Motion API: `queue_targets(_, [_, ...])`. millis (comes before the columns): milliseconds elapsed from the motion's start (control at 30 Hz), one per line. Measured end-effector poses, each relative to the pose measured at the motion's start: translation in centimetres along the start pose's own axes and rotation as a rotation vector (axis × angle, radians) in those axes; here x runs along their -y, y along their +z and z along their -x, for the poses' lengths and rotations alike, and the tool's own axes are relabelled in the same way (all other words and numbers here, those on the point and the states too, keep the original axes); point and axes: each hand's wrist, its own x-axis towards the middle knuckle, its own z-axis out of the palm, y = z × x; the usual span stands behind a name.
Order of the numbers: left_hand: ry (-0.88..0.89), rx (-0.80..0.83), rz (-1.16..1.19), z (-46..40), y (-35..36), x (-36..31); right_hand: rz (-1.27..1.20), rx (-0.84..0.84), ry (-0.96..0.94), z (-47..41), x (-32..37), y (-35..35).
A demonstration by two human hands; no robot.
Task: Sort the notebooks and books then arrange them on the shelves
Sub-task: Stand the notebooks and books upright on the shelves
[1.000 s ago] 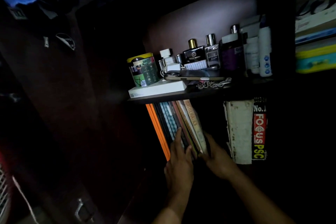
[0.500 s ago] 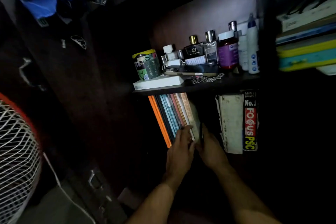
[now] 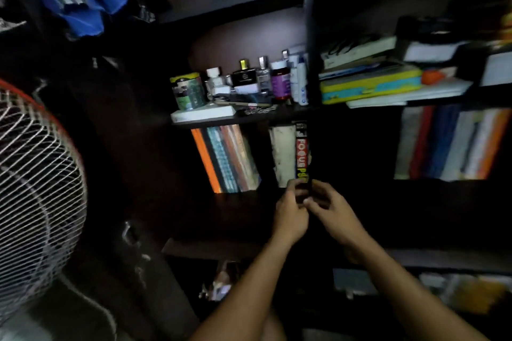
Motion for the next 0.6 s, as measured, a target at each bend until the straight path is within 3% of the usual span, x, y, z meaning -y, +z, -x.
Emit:
queue_targets(200, [0.094,0.447,0.144,5.7,8.5,-9.6,0.177,-0.251,0.162,11.2,3.5,-11.9])
queue_targets(300, [0.221,0.677,0.191,10.4,13.9,-14.5,0.323,-0.399,0.254,18.5,5.8,-17.9])
queue_targets(600, [0.473,1.114,0.234,25.7,24.1,-22.7,0.658,-0.583,0.591,39.1,13.4,-25.9])
